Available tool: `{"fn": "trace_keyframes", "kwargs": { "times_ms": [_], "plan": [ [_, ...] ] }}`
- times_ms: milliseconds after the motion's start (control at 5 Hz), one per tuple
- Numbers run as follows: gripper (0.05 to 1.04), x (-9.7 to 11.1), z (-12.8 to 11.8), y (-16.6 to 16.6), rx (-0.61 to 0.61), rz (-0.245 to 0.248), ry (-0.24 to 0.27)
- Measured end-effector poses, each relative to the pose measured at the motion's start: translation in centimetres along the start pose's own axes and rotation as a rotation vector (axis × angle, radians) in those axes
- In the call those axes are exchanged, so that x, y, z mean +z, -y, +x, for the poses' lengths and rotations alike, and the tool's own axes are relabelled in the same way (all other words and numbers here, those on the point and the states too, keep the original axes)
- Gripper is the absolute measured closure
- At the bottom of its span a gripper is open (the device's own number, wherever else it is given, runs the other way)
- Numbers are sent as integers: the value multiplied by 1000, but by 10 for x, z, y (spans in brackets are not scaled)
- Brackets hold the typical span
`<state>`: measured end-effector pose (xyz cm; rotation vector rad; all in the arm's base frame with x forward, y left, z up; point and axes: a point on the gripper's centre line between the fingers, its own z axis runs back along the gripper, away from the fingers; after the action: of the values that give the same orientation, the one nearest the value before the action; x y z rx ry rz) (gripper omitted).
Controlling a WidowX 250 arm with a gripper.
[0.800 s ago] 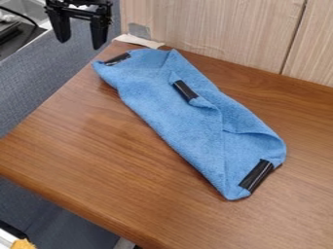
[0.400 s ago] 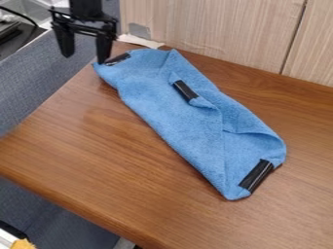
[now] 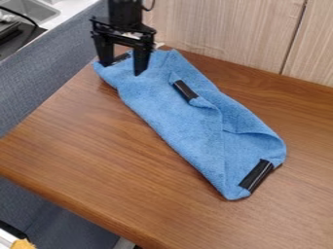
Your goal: Unfold the cloth from top right to bottom left
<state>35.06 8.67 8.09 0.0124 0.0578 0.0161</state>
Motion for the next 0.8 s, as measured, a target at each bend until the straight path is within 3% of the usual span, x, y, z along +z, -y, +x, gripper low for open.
{"fn": "trace_keyframes", "kwargs": {
  "times_ms": [200, 400, 600, 800],
  "plan": [
    [83, 1, 5, 29, -103, -43, 14],
    [83, 8, 12, 51, -144, -46, 23],
    [83, -2, 21, 68, -144, -58, -11],
    [83, -8, 29, 72, -113, -63, -13]
  ]
}}
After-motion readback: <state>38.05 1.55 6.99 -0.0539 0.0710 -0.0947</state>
